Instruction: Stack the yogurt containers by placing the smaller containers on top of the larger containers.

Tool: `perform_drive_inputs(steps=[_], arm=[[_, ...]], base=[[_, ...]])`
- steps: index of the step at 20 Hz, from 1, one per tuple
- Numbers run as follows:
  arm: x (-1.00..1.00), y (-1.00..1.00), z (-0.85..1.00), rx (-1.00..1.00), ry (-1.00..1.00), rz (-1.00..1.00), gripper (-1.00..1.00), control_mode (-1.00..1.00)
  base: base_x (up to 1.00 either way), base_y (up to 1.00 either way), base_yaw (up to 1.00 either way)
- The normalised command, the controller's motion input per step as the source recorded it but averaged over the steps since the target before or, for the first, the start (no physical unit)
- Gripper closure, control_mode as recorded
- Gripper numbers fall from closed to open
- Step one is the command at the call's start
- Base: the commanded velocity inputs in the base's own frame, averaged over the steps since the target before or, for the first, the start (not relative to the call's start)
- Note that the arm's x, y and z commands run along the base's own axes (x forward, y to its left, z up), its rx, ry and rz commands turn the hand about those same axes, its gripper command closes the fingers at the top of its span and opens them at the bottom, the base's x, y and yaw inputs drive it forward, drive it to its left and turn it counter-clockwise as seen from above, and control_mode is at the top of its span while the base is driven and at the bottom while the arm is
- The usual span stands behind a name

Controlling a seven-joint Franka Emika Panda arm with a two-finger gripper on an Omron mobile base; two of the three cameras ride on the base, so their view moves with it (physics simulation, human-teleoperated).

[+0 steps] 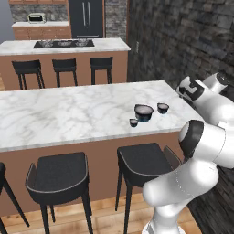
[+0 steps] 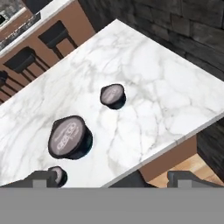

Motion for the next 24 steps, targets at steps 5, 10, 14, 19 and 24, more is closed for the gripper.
perform_drive_inputs(steps=[5, 10, 14, 19, 24], arm=[[0.04, 0.0, -0.09, 0.0, 0.02, -0.01, -1.0, -1.0], [0.13, 0.03, -0.27, 0.0, 0.03, -0.02, -1.0, -1.0], [0.25, 0.05, -0.28, 0.0, 0.02, -0.04, -1.0, -1.0], [0.3, 0.01, -0.24, 0.01, 0.01, -0.05, -1.0, -1.0], [0.35, 0.0, -0.19, 0.04, 0.01, -0.05, -1.0, -1.0]], base=[[0.0, 0.0, 0.0], [0.0, 0.0, 0.0], [0.0, 0.0, 0.0], [0.0, 0.0, 0.0], [0.0, 0.0, 0.0]])
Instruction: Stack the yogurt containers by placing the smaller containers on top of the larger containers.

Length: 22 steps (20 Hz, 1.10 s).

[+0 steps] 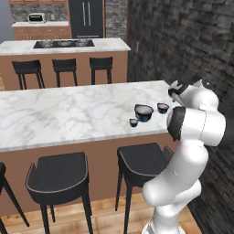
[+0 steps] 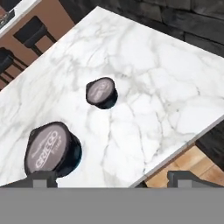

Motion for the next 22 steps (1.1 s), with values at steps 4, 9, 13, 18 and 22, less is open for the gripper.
perform_drive_inputs(steps=[4, 9, 13, 18, 22], arm=[[0.3, 0.0, -0.16, 0.04, 0.02, -0.05, -1.0, -1.0], [0.33, 0.0, -0.16, 0.02, 0.01, -0.05, -1.0, -1.0], [0.38, -0.02, -0.16, 0.0, 0.02, -0.06, -1.0, -1.0], [0.5, -0.1, -0.16, 0.0, 0.02, -0.08, -1.0, -1.0], [0.46, -0.19, -0.17, 0.0, 0.02, -0.07, -1.0, -1.0]], base=[[0.0, 0.0, 0.0], [0.0, 0.0, 0.0], [0.0, 0.0, 0.0], [0.0, 0.0, 0.0], [0.0, 0.0, 0.0]])
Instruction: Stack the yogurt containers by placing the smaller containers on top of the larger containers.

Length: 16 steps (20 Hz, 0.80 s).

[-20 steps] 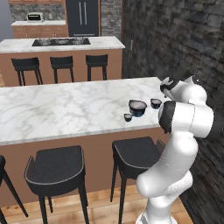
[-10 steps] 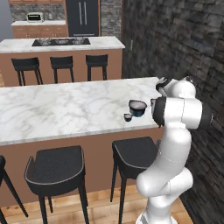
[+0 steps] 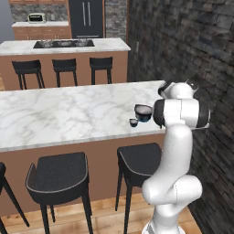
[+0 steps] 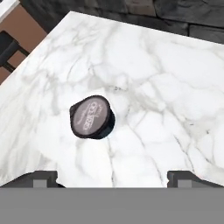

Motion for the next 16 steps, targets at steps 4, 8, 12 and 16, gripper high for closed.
perform_drive_inputs(steps=[4, 8, 12, 16], arm=[[0.36, -0.25, -0.15, 0.06, 0.05, -0.03, -1.0, -1.0], [0.15, -0.19, -0.09, 0.06, 0.03, 0.0, -1.0, -1.0], [0.0, -0.01, 0.0, 0.0, 0.0, 0.0, -1.0, -1.0], [0.03, 0.0, -0.06, 0.0, 0.02, 0.0, -1.0, -1.0]], base=[[0.0, 0.0, 0.0], [0.0, 0.0, 0.0], [0.0, 0.0, 0.0], [0.0, 0.0, 0.0]])
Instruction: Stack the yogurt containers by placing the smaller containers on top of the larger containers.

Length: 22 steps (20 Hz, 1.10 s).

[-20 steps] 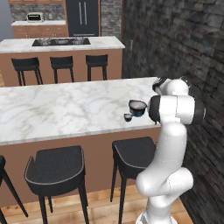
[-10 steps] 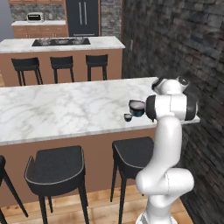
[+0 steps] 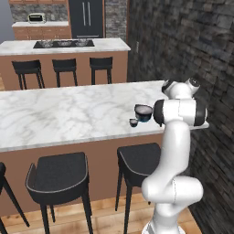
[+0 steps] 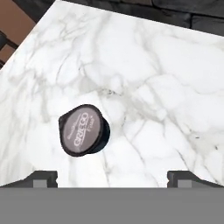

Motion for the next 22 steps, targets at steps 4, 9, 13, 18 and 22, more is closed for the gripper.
perform_drive_inputs(steps=[4, 9, 13, 18, 22], arm=[[0.15, 0.0, -0.19, 0.0, 0.06, 0.0, -1.0, -1.0], [0.17, 0.04, -0.24, 0.01, 0.04, 0.0, -1.0, -1.0], [0.2, 0.07, -0.24, 0.0, 0.05, 0.0, -1.0, -1.0], [0.23, 0.03, -0.18, 0.0, 0.04, 0.0, -1.0, -1.0], [0.28, 0.01, -0.17, 0.0, 0.02, 0.0, -1.0, -1.0]], base=[[0.0, 0.0, 0.0], [0.0, 0.0, 0.0], [0.0, 0.0, 0.0], [0.0, 0.0, 0.0], [0.0, 0.0, 0.0]])
